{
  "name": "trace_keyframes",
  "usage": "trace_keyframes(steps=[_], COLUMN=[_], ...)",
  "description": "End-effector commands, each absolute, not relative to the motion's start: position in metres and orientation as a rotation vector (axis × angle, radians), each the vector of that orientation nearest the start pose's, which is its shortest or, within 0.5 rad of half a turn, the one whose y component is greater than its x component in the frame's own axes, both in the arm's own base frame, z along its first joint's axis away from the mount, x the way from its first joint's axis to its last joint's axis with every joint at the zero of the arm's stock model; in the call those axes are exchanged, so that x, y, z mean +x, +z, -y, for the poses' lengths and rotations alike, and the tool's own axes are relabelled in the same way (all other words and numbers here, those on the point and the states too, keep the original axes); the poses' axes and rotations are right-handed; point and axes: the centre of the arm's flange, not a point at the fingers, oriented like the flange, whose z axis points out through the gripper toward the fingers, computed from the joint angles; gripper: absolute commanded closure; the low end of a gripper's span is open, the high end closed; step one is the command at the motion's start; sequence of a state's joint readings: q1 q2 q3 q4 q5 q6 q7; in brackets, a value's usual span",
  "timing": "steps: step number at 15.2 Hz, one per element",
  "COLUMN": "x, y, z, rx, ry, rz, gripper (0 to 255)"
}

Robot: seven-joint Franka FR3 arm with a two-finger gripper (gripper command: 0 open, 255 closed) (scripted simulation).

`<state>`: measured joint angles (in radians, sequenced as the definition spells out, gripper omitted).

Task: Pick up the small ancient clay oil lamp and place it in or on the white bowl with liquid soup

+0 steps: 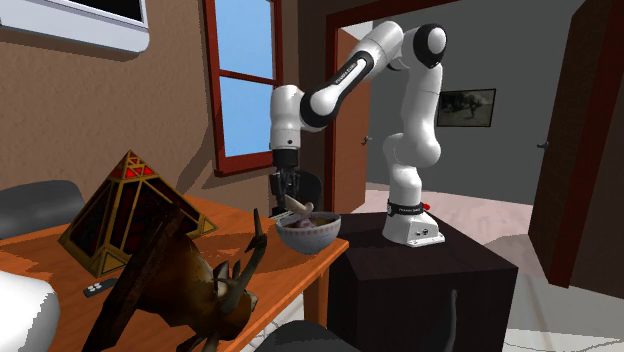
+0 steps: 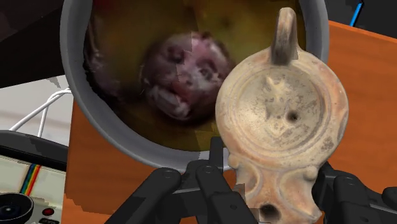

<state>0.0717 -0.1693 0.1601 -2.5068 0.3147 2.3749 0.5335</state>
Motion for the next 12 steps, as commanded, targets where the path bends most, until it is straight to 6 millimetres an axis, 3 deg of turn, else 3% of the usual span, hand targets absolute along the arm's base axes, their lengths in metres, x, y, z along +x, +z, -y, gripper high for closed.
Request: trace_keyframes(steps=[1,8,12], x=[0.442,0.442,0.386], y=[0.357,0.391,0.376], z=[-0.106,-0.106,-0.103], rx=[-2.844,-2.844,-2.844], ry=[0.056,0.056,0.056], rz=[-0.767,-0.767,-0.767], gripper=[255,255,255])
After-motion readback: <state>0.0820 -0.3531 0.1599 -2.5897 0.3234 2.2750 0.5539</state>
